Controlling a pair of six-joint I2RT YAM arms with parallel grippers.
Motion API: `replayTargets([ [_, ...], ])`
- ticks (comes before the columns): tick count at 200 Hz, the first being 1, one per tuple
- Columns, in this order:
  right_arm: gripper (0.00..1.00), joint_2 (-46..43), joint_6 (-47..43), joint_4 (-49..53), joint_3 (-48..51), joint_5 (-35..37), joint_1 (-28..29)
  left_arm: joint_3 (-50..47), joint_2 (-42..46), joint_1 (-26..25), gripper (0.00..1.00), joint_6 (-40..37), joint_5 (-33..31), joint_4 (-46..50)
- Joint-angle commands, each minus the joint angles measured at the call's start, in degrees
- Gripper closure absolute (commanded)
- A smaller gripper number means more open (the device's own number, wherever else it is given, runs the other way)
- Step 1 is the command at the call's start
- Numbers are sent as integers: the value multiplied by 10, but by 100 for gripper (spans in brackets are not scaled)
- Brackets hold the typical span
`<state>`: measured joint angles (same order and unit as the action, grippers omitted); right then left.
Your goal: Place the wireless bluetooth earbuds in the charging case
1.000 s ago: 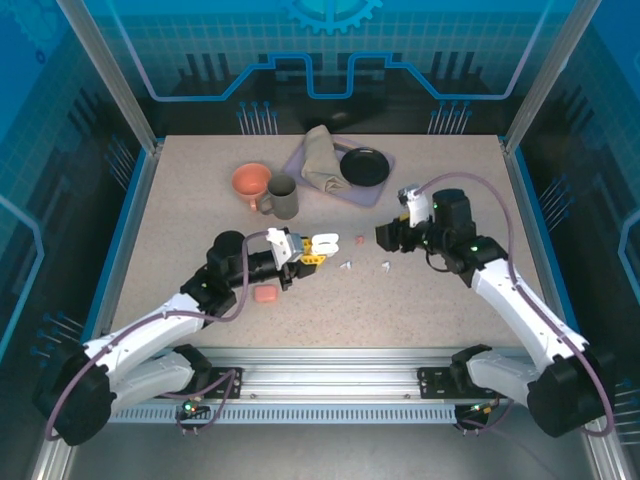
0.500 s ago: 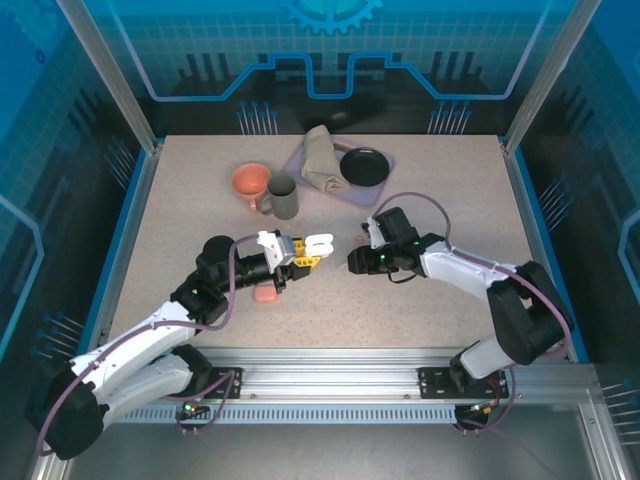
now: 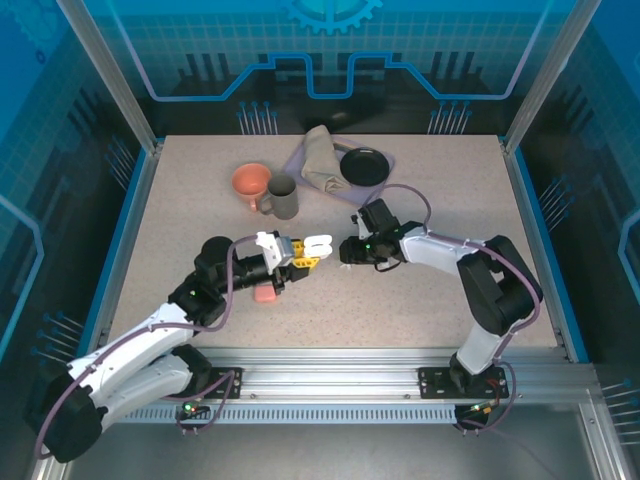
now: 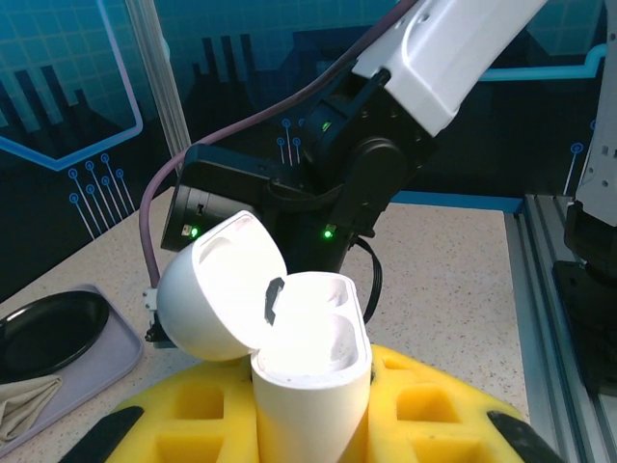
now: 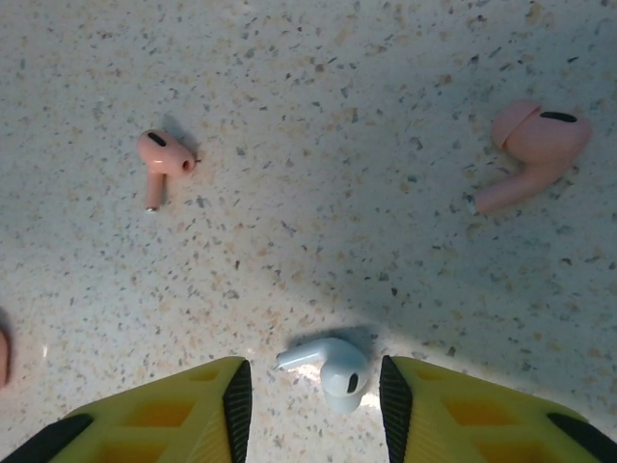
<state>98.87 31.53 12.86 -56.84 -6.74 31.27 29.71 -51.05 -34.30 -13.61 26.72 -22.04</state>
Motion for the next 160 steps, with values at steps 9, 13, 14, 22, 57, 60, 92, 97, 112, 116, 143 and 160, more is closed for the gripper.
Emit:
replayTargets([
  [9, 58, 23, 1, 23, -21, 15, 13, -8, 15, -3, 100, 0, -7, 5],
  [13, 58, 25, 2, 23, -22, 16, 14, -8, 15, -3, 100, 0, -7, 6],
  [14, 58, 26, 2, 23, -22, 16, 14, -8, 15, -3, 100, 1, -7, 6],
  [22, 59, 30, 3, 23, -23, 13, 15, -8, 15, -3, 100, 0, -8, 6],
  [57, 63, 47, 3, 27, -31, 3, 18, -7, 14, -2, 100, -2, -8, 8],
  [60, 64, 48, 3, 28, -31, 3, 17, -7, 14, -3, 100, -1, -8, 8],
  [92, 65, 53, 4, 39, -33, 6, 19, -7, 14, -3, 100, -2, -8, 9],
  [97, 65, 54, 3, 40, -33, 7, 18, -7, 14, -3, 100, -1, -8, 9],
  [112, 66, 57, 3, 40, -33, 7, 19, -7, 14, -3, 100, -1, -8, 9],
  [116, 66, 58, 3, 40, -33, 7, 19, -7, 14, -3, 100, -1, -8, 10],
  [143, 67, 65, 3, 42, -38, 8, 20, -6, 14, -3, 100, -2, -8, 10],
  [160, 69, 71, 2, 48, -42, 8, 20, -6, 14, -3, 100, -2, -8, 11],
])
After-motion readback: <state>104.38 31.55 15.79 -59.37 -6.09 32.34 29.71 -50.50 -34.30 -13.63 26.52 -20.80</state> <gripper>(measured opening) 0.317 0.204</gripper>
